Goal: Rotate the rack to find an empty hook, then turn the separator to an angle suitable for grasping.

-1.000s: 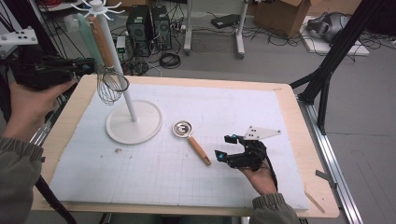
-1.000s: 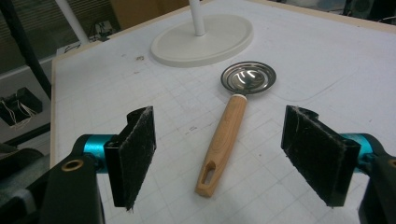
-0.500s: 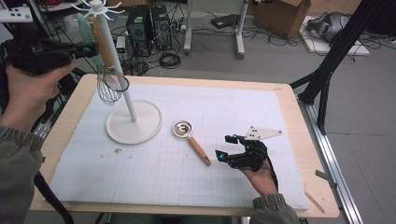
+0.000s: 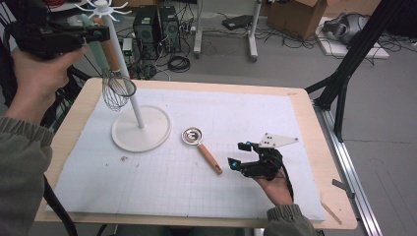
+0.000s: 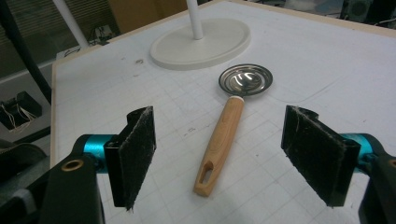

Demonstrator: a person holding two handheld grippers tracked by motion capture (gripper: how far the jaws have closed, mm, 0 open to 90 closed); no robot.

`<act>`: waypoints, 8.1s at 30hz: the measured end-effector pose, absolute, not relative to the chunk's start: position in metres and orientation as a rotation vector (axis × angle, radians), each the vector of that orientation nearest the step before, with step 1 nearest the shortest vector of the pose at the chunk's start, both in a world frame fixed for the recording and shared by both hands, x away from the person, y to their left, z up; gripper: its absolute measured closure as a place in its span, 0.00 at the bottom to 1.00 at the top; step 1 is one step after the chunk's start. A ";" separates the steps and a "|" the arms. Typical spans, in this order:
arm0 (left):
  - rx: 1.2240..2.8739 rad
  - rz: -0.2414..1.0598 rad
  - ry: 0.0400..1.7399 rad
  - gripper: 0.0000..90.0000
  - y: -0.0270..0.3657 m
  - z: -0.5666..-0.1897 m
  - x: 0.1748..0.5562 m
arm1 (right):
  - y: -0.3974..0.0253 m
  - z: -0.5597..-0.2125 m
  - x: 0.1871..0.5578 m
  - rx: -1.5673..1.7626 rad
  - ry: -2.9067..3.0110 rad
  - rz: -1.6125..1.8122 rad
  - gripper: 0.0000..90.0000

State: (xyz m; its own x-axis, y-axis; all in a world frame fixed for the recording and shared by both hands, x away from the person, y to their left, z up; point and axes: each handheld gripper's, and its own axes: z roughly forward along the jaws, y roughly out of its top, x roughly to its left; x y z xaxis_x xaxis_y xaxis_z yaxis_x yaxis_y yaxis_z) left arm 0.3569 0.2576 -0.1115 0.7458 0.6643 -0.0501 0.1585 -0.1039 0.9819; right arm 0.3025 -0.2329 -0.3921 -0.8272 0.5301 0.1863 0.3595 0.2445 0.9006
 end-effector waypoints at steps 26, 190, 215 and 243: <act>1.601 0.524 0.736 0.99 0.266 -0.114 0.367 | -0.235 -0.392 0.303 0.853 2.341 1.645 0.28; 1.819 0.352 0.618 0.35 0.255 -0.341 0.276 | -0.184 -0.401 0.299 0.801 2.541 1.453 0.73; 1.868 0.353 0.611 0.35 0.248 -0.358 0.272 | -0.157 -0.439 0.310 0.875 2.689 1.257 0.99; 1.870 0.354 0.596 0.35 0.245 -0.359 0.271 | -0.190 -0.443 0.312 0.972 2.609 1.166 0.99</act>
